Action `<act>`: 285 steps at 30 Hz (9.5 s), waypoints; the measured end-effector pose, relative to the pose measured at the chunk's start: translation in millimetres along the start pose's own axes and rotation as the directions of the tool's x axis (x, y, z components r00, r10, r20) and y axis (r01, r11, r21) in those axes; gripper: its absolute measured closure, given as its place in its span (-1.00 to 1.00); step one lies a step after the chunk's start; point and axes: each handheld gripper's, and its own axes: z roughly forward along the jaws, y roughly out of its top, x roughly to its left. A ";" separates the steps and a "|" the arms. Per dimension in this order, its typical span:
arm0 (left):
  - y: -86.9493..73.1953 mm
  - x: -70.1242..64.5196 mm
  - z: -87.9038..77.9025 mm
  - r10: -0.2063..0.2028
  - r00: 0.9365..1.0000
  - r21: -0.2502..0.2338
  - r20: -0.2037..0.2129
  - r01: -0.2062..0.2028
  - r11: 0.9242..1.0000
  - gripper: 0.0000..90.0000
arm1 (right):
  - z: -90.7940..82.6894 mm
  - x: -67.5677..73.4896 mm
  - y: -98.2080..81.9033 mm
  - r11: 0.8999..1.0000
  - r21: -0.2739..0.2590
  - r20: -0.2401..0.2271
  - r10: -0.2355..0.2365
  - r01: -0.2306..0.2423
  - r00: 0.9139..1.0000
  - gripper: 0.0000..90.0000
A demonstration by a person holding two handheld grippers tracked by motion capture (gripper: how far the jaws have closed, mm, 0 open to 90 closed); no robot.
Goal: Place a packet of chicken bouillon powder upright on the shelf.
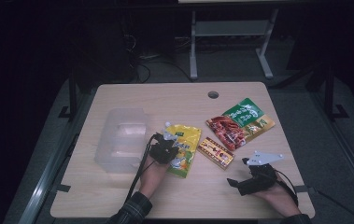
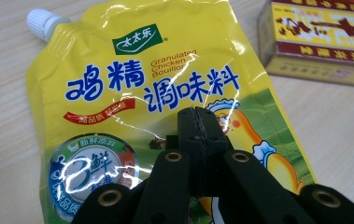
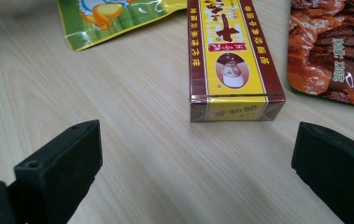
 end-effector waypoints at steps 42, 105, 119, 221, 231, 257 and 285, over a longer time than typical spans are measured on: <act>-30.8 -10.9 -44.2 0.124 0.985 -0.002 0.123 -0.125 0.992 1.00 | 3.0 4.8 2.3 1.000 0.017 -0.006 -0.017 0.017 1.000 -0.97; -60.2 -19.0 -55.7 0.191 0.955 0.046 0.226 -0.206 0.977 1.00 | 82.8 88.7 57.0 0.951 0.110 -0.264 -0.253 0.289 0.931 1.00; -50.0 -13.0 -56.0 0.150 0.959 0.009 0.242 -0.157 0.988 0.58 | 55.1 82.6 45.6 0.976 0.091 -0.245 -0.171 0.199 0.954 0.59; -20.0 0.2 -106.9 0.115 0.957 -0.359 0.265 -0.013 0.933 1.00 | 6.9 29.6 64.7 0.969 -0.231 -0.408 -0.018 -0.084 0.913 0.93; -23.0 -0.3 -101.5 0.118 0.962 -0.333 0.248 -0.030 0.943 0.95 | -8.1 25.9 82.6 0.962 -0.269 -0.370 -0.065 -0.040 0.927 0.94; -65.0 -12.7 -90.2 0.312 0.875 -0.184 0.371 -0.260 0.948 -0.63 | -5.3 27.6 129.3 0.957 -0.287 -0.317 -0.060 -0.036 0.946 0.94; -74.8 -15.2 -79.3 0.370 0.851 -0.195 0.371 -0.318 0.928 -0.70 | 44.2 60.1 234.1 0.943 -0.329 -0.361 -0.173 0.048 0.917 0.94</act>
